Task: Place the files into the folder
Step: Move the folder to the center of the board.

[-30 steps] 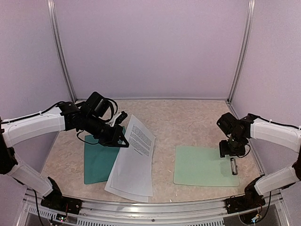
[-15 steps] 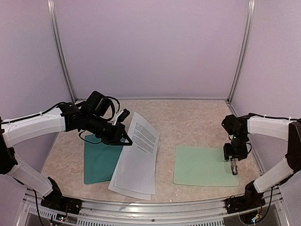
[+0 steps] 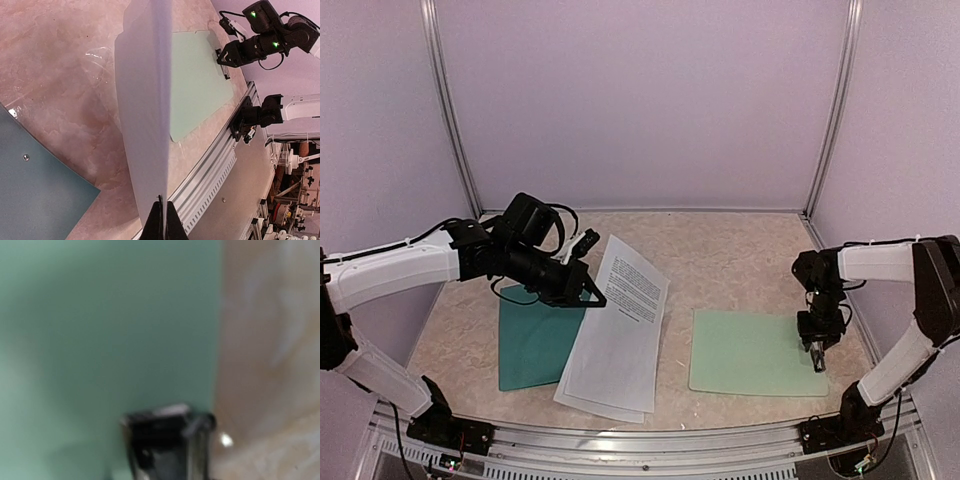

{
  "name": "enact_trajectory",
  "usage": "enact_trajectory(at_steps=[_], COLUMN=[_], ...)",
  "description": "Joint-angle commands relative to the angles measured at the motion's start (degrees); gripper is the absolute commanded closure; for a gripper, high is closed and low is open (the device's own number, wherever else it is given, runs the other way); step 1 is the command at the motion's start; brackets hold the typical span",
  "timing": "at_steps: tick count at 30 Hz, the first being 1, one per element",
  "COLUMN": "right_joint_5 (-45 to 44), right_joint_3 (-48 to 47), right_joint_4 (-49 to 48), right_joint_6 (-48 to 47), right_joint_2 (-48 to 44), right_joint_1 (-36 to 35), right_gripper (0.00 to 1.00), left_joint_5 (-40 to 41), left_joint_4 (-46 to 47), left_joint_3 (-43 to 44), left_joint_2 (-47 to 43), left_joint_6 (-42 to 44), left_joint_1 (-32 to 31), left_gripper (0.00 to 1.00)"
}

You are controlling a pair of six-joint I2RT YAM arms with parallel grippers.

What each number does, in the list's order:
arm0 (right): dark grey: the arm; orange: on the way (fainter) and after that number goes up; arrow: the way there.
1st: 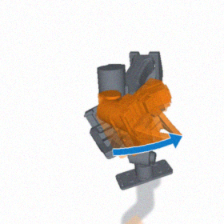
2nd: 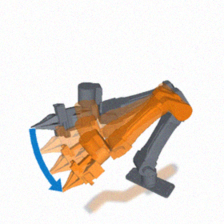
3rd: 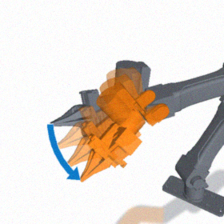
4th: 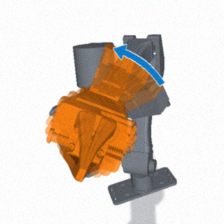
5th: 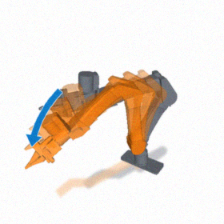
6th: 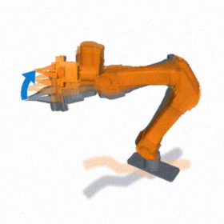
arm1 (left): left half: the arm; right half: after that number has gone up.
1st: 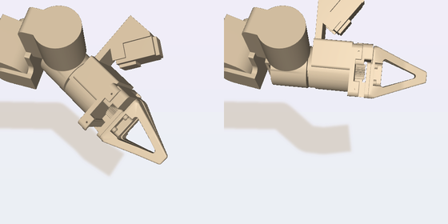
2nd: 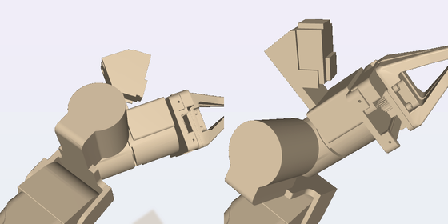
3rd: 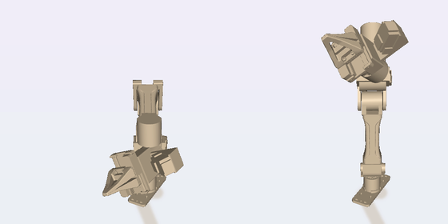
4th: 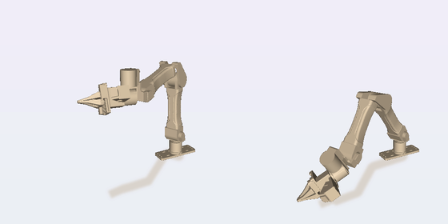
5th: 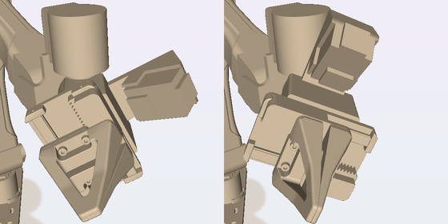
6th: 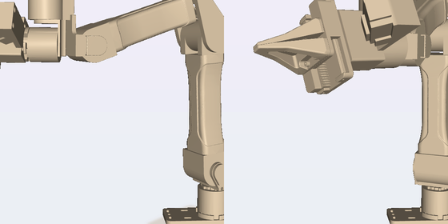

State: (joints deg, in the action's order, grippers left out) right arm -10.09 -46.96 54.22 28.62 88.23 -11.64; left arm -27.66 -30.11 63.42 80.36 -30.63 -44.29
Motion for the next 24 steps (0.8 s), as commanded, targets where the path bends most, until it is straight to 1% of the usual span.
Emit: enact_trajectory(at_steps=[1,6,10,20,24], right_joint_5=[0.24,0.81,1.29,1.60,1.73], right_joint_3=[-0.29,-1.18,-3.91,-17.27,-26.01], right_joint_4=[-1.52,-3.36,-5.37,-10.27,-11.35], right_joint_6=[-1.40,-4.12,-4.66,-10.90,-16.67], right_joint_2=[2.13,4.45,7.59,22.59,28.35], right_joint_1=[0.64,0.24,-2.42,-7.45,-11.11], right_gripper=[0.65,0.84,0.94,1.00,1.00], left_joint_5=[0.11,0.56,0.74,3.50,5.91], left_joint_4=[0.62,0.22,-0.17,-2.85,-4.81], left_joint_3=[-1.03,-0.51,-0.15,1.15,1.62], left_joint_2=[-1.11,-0.79,-0.31,0.42,-0.23], left_joint_6=[0.22,0.33,0.05,-0.33,-1.32], left_joint_1=[0.35,0.81,1.63,3.30,4.37], left_gripper=[1.00,1.00,1.00,1.00,1.00])
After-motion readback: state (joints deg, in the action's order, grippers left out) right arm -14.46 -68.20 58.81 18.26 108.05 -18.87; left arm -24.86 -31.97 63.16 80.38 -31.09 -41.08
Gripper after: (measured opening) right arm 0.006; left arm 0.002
